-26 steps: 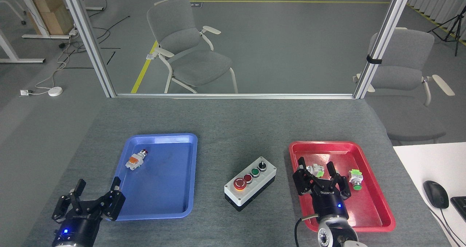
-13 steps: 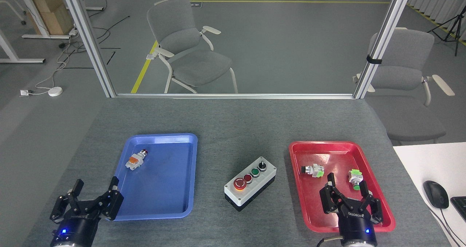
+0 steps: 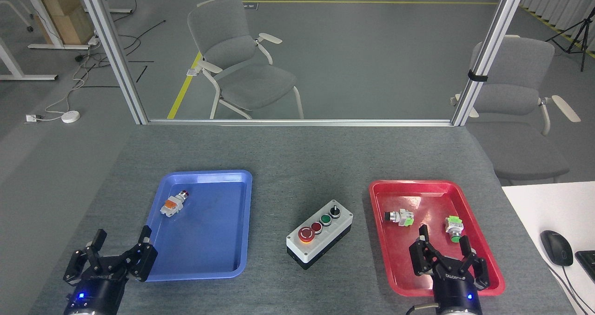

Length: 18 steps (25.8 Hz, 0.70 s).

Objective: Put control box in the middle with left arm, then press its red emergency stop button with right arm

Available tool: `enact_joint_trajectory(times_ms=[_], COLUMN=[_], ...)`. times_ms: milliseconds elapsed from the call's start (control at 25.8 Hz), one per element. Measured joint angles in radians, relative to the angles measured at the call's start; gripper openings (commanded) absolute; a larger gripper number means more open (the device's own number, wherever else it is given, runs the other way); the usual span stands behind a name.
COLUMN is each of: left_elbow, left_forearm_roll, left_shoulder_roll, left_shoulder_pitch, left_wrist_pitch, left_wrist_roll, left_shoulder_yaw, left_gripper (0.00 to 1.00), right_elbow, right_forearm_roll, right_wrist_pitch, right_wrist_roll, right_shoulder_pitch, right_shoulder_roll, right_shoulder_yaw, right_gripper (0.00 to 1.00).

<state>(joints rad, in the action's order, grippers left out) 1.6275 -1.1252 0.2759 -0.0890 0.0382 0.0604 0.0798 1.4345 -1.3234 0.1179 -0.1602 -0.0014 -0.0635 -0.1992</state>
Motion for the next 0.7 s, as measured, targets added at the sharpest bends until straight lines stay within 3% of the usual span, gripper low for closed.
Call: enact_joint_trajectory(times_ms=[699], left_elbow=[0.000], left_forearm_roll=[-0.007], left_shoulder_roll=[0.001], left_shoulder_pitch=[-0.006], left_wrist_pitch=[0.001], left_wrist_roll=[0.014], left_shoulder_yaw=[-0.002], left_gripper=[0.99], right_elbow=[0.024], right_forearm_roll=[-0.067], right_wrist_pitch=[-0.099], right_wrist_roll=[0.024], right_shoulder_pitch=[-0.064], right_shoulder_roll=[-0.013], right_shoulder_yaw=[0.038], right_gripper=[1.00])
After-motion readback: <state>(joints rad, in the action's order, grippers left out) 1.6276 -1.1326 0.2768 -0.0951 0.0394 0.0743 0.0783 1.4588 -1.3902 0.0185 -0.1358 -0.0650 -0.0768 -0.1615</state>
